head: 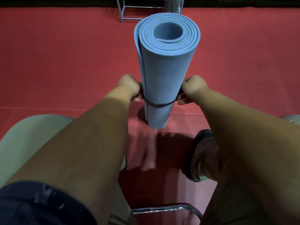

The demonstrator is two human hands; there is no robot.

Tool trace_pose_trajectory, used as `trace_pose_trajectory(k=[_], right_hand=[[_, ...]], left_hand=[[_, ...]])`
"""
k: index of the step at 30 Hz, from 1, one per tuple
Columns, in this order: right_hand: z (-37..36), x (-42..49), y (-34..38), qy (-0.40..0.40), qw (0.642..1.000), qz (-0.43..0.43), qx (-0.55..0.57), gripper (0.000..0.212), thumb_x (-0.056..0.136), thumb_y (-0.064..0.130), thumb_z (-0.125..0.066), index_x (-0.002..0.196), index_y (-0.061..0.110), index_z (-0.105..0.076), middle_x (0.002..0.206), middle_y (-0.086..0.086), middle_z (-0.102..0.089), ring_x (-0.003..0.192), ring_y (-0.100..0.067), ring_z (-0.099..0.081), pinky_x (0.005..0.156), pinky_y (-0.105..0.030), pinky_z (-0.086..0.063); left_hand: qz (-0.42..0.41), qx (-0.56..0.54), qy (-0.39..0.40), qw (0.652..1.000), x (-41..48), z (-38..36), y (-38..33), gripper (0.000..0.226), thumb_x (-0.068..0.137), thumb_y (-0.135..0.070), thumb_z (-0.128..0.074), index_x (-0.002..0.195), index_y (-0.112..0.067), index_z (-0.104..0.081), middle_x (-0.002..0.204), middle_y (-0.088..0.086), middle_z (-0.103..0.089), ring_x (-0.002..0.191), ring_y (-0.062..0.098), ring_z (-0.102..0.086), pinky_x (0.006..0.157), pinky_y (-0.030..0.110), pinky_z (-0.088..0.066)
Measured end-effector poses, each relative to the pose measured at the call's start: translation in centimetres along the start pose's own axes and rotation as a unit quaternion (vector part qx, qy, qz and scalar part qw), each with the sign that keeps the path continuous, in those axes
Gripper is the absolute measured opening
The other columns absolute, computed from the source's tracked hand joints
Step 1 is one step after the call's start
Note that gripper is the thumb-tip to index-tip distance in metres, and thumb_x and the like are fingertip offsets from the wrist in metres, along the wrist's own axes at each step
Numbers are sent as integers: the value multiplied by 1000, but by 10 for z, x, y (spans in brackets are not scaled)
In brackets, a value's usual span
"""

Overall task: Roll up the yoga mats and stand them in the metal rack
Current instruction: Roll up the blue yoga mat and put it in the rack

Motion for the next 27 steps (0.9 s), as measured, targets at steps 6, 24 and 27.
trace_pose_trajectory(k=[6, 24, 27], right_hand=[[-19, 15, -17, 14, 998, -44, -51, 23, 94, -8, -52, 81, -8, -71, 72, -29, -74, 46, -34, -68, 42, -37, -59], [-25, 9, -37, 42, 990, -69, 115, 19, 95, 3, -50, 101, 2, -68, 80, -16, -72, 54, -19, -69, 55, -30, -62], [-33, 3, -42, 75, 982, -90, 147, 21, 99, 2, -52, 111, 4, -69, 92, -11, -76, 60, -14, -71, 53, -26, -60]], left_hand=[[10, 3, 23, 1000, 7, -10, 10, 27, 101, 2, -65, 80, -14, -55, 98, 11, -72, 60, 14, -74, 57, 28, -64], [129, -206, 106, 964, -17, -39, 25, 33, 105, 7, -33, 91, -11, -58, 97, 2, -62, 71, 14, -58, 69, 35, -61], [171, -254, 110, 946, -22, -36, 36, 26, 102, 7, -40, 102, -8, -61, 111, 4, -58, 90, 20, -61, 71, 47, -65]])
Point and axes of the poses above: each hand's wrist, its own x-axis towards the middle knuckle, its own z-axis out of the back of the hand, y = z × x, the point moved 9 cm from there along x, towards the middle knuckle
